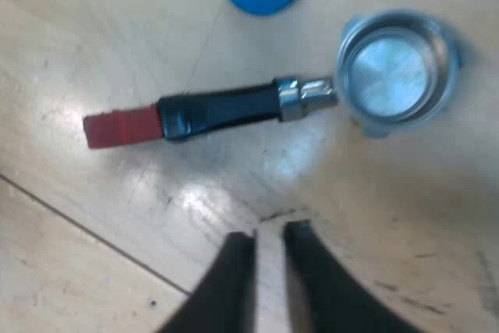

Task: Put the handle in the coffee machine

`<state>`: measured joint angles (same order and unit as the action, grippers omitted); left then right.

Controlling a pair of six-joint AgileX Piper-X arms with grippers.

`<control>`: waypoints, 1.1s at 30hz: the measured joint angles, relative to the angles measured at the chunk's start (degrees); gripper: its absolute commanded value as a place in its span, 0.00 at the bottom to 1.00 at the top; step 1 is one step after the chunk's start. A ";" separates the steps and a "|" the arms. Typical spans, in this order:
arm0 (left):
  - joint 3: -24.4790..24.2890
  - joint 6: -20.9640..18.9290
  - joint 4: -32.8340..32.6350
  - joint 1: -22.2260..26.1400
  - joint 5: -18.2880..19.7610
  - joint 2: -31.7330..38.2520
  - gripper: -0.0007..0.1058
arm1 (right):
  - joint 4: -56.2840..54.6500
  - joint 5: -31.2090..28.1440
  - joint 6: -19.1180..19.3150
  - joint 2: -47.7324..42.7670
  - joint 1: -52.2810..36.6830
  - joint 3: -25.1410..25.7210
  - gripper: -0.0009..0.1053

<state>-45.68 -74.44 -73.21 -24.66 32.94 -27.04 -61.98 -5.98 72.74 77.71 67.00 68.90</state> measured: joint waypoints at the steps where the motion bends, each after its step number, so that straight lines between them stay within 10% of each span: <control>1: -0.01 -0.17 0.00 0.00 0.00 0.22 0.74 | -0.25 -0.30 0.19 0.02 0.00 0.29 0.45; 10: 0.01 -4.50 -2.76 0.00 -0.13 13.10 0.74 | -0.50 -3.09 3.64 0.02 -0.64 2.78 0.73; 33: -0.04 -6.55 -3.05 0.00 -2.15 17.62 0.74 | 1.09 3.40 18.04 10.97 -11.76 2.78 0.73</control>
<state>-45.73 -80.98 -76.26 -24.66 30.79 -9.41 -60.89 -2.58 90.78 88.68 55.23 71.68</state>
